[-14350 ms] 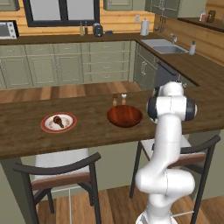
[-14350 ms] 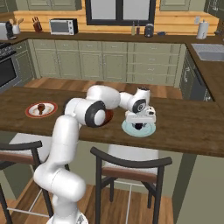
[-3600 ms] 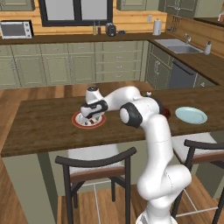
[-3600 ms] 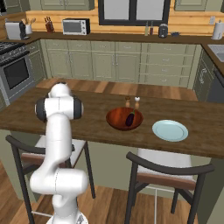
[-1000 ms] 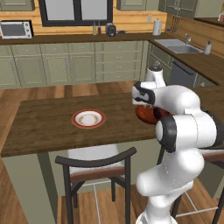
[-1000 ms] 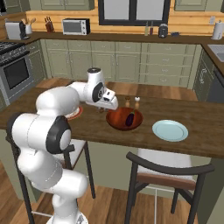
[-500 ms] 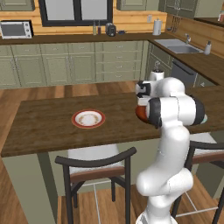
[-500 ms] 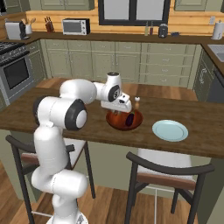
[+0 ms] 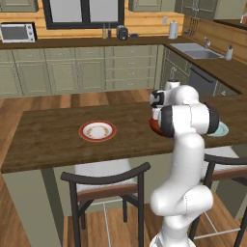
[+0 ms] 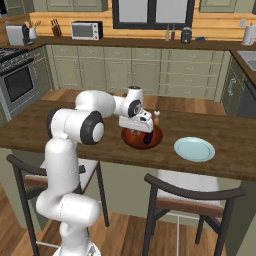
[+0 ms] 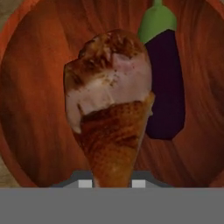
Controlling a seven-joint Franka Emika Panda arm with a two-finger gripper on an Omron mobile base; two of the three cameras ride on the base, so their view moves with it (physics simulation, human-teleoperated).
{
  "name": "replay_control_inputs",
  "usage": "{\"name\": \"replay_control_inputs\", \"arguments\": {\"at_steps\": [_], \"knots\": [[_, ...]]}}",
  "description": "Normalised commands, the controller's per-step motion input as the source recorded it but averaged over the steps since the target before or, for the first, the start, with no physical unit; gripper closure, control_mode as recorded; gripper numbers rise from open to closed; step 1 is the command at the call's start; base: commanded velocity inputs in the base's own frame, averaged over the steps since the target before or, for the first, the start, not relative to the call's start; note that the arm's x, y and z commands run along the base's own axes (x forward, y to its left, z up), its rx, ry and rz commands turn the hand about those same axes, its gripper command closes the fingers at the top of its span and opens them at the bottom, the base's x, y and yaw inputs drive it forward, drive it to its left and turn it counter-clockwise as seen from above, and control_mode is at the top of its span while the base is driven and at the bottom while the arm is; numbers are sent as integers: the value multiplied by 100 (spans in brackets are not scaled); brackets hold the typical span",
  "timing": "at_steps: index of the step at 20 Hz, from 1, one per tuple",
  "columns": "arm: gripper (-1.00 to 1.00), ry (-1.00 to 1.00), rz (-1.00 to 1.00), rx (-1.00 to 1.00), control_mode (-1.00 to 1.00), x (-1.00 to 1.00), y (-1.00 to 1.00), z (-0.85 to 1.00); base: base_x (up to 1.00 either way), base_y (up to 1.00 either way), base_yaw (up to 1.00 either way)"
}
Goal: Pick the chicken drumstick and eggplant from their plates and place them in the bowl. Then put the bowl in the fridge.
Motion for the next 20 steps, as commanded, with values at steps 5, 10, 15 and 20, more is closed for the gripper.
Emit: {"name": "replay_control_inputs", "arguments": {"at_steps": [5, 10, 15, 20], "knots": [[100, 13, 0, 0, -100, 17, -12, -14, 0, 0, 0], [100, 13, 0, 0, -100, 22, -3, -19, 0, 0, 0], [-100, 7, 0, 1, -100, 21, -1, -21, 0, 0, 0], [-100, 0, 2, 0, -100, 19, -4, -2, 0, 0, 0]]}}
